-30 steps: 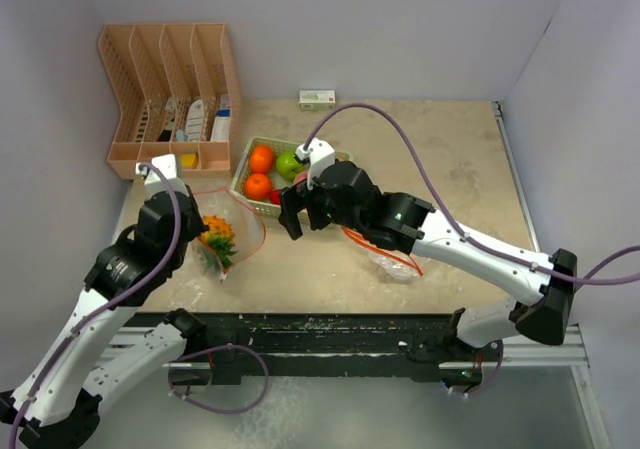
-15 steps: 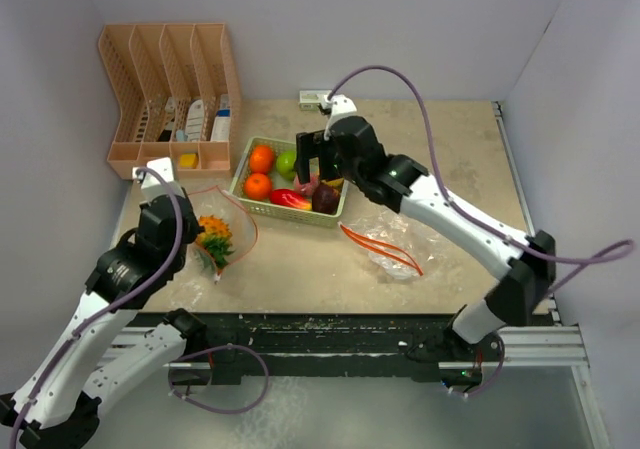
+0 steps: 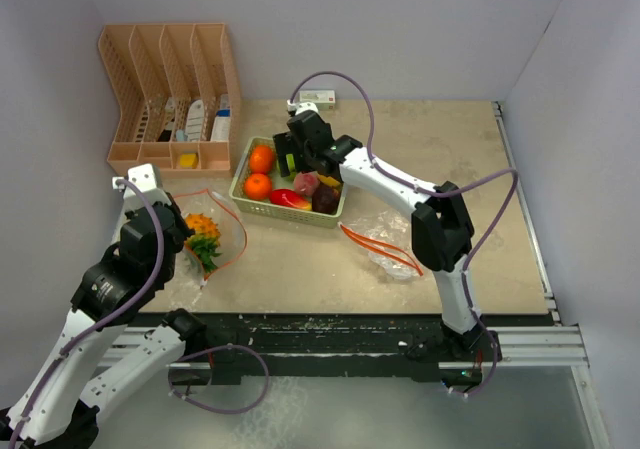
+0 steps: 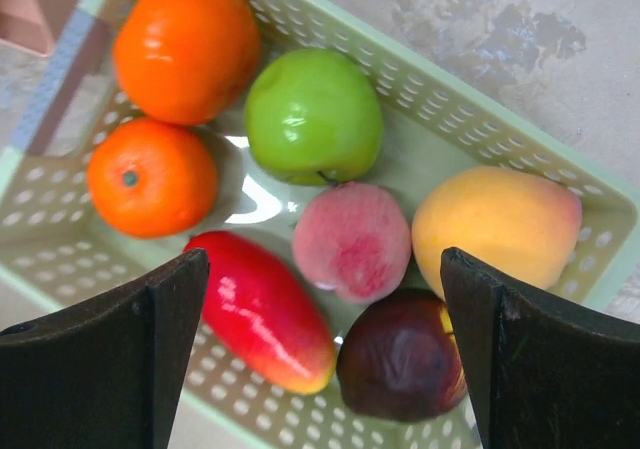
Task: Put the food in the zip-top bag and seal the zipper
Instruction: Pick up the fake fruit from the bin.
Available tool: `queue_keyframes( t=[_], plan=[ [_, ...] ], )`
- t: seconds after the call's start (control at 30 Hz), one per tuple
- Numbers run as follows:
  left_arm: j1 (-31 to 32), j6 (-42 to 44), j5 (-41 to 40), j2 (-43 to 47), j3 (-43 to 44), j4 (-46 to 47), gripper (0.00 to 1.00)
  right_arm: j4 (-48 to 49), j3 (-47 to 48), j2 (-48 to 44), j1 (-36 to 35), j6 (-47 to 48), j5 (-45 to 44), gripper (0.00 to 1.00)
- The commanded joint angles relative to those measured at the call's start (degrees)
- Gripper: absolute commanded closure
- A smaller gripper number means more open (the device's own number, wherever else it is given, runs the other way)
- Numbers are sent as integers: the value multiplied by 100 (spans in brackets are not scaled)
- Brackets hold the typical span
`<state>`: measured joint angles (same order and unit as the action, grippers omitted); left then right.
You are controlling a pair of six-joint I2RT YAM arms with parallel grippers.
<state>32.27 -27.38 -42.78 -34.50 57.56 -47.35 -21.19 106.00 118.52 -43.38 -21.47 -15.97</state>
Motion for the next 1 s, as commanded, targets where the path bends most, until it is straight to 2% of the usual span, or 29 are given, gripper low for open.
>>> queue_keyframes(
  t=[0.0, 0.43, 0.57, 0.7, 0.97],
  plan=[
    [-29, 133, -83, 97, 55, 275, 100, -185, 405, 377, 78, 109, -83, 0],
    [-28, 42, 50, 151, -95, 264, 100, -172, 160, 989, 102, -42, 112, 3],
    [-28, 39, 51, 180, -106, 262, 100, -162, 37, 1047, 101, -182, -23, 8],
    [-28, 36, 94, 162, -106, 262, 100, -112, 78, 1141, 107, -176, -145, 20],
    [-28, 13, 123, 123, -122, 261, 100, -25, 23, 878, 106, -155, -241, 55]
  ],
)
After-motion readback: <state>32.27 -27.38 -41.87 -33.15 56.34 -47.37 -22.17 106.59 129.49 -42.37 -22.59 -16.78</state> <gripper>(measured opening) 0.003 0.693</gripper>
